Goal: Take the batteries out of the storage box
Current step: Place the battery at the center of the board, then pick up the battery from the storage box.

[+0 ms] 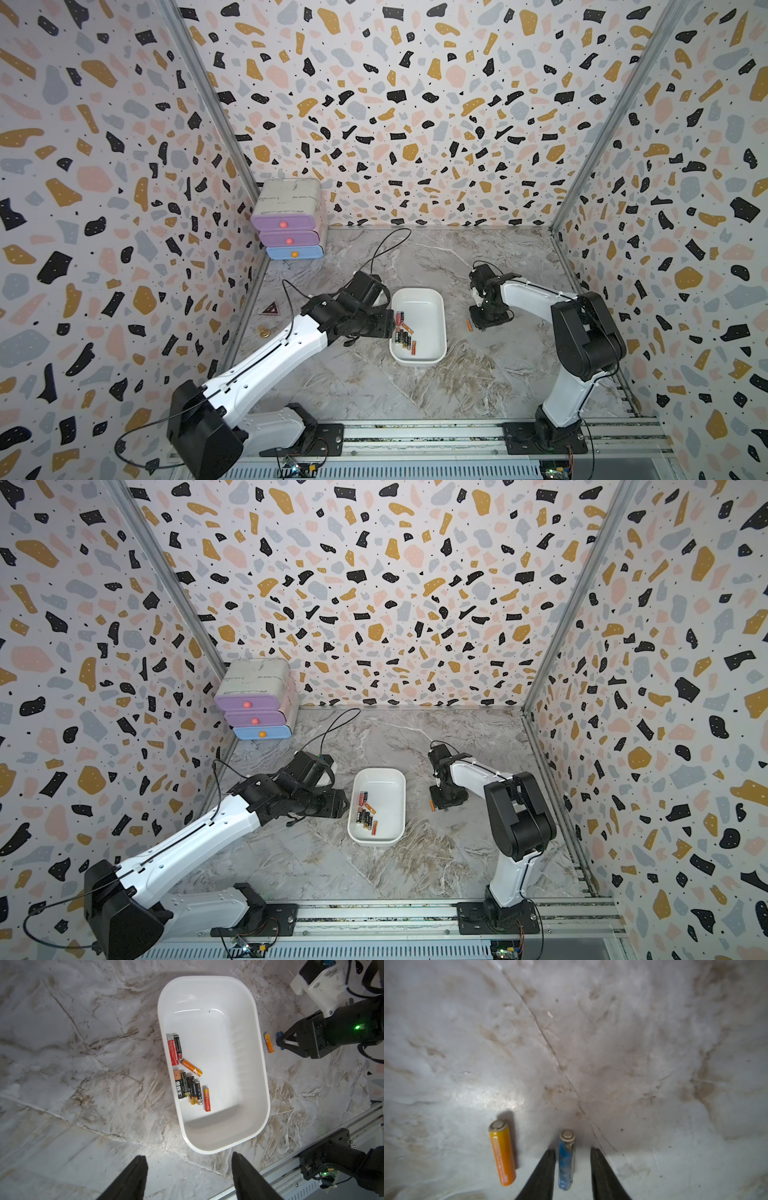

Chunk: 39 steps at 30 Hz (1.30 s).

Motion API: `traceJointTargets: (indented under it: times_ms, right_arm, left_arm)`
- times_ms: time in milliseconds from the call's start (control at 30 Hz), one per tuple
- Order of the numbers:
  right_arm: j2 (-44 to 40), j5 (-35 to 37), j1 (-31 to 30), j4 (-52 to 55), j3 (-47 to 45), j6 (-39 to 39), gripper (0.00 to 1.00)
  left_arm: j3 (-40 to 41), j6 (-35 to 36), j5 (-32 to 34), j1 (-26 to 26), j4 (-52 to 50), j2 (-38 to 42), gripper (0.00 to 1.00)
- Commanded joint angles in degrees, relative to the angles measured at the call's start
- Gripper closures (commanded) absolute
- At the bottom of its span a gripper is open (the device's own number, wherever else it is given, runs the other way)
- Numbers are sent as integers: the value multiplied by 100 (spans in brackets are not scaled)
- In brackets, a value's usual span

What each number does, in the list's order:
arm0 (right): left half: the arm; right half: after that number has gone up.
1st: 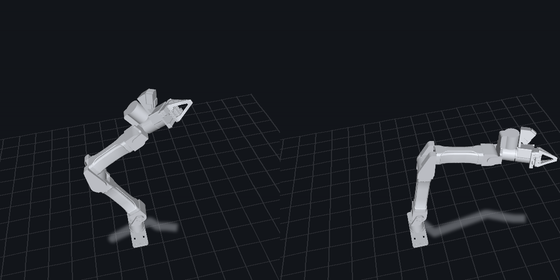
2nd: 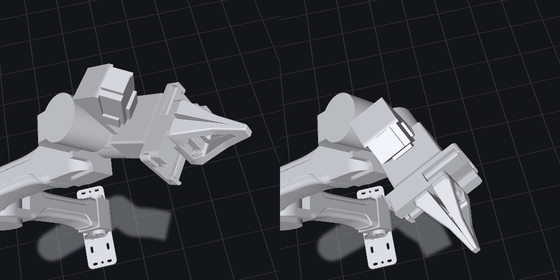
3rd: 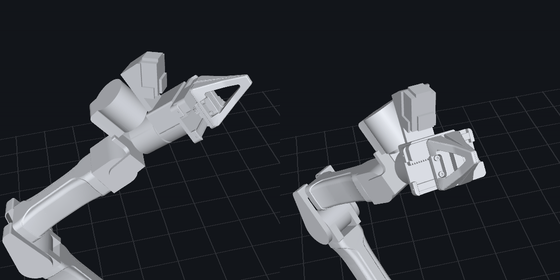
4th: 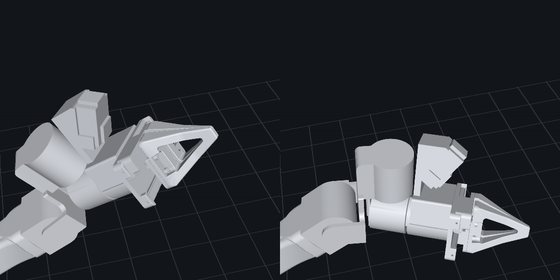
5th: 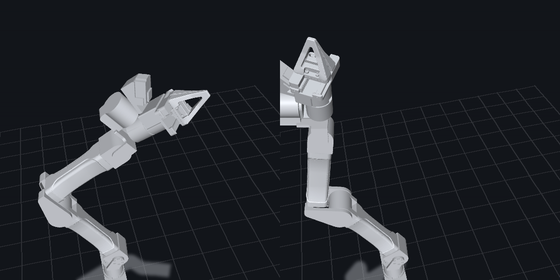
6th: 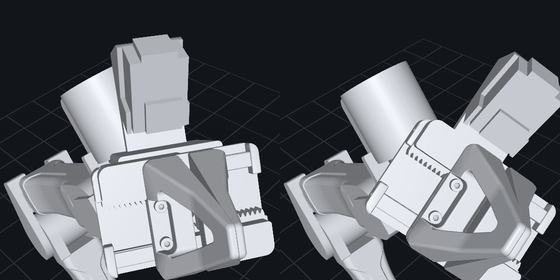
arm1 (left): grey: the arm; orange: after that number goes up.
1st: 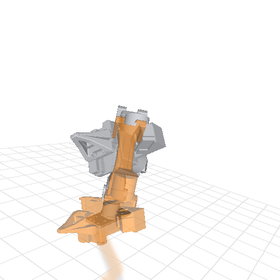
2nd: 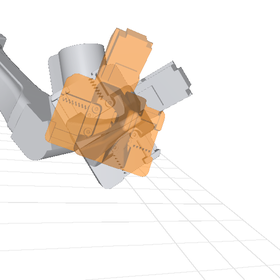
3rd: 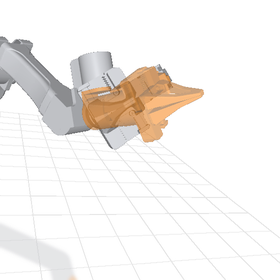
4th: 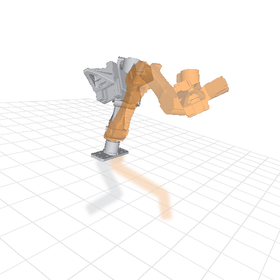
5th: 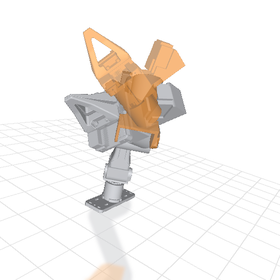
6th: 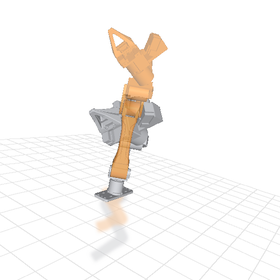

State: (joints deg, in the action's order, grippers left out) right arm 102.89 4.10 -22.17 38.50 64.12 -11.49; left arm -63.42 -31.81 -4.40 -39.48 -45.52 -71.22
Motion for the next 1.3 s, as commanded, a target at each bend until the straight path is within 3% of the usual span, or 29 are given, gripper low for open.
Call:
traceJointTargets:
  times_ms: [0,167,300,533,700,900,1267]
  right_arm:
    - [-203,47,11,102,148,-3,62]
    - [-817,66,11,721,486,41,58]
    - [-1796,56,11,717,254,61,50]
    - [-3442,-58,11,-650,-1619,-24,45]
    - [-3745,-163,3,-1084,-2336,-113,46]
    - [-3898,-137,-41,-1218,-2421,-43,46]
    - [-4283,-609,-41,-1749,-2730,93,43]
  left_arm:
    - [-598,-293,412,-314,-583,-260,35]
    - [-1145,-894,622,-848,-1148,-706,39]
    - [-901,-1446,543,-1017,-1245,-947,38]
    - [-941,-1728,357,-1171,-883,-2048,41]
    - [-1321,-1694,334,-1162,-522,-2615,46]
    - [-1818,-1527,535,-1146,-556,-3236,47]
    - [-2329,-1248,723,-631,-406,-4318,47]
